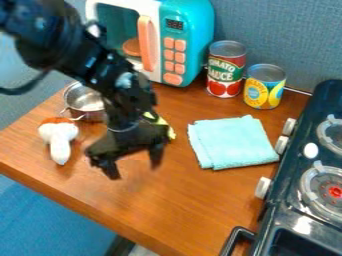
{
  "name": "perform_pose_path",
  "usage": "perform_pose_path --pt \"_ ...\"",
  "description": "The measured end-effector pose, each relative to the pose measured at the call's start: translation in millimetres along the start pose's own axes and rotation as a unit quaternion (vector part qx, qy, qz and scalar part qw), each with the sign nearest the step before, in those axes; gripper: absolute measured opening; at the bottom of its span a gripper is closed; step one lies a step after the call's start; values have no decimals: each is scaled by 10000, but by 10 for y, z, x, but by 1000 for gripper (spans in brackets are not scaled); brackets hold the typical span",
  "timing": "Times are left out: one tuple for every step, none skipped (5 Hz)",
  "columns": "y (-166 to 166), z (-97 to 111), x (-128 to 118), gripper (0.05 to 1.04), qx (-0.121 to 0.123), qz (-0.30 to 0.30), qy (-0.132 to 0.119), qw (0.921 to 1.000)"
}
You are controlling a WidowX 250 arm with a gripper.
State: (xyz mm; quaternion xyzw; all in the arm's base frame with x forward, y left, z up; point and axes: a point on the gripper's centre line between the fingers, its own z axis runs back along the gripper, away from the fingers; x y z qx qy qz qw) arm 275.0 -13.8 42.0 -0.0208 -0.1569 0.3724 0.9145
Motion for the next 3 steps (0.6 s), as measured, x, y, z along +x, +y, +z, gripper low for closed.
perform_pose_path --pt "-318 -3 -160 1001 -21 -1223 68 9925" --pt "-527 34 -274 1001 -326 -1956 -11 9801" --pt "-630 197 -292 1001 -794 -2104 -45 9744"
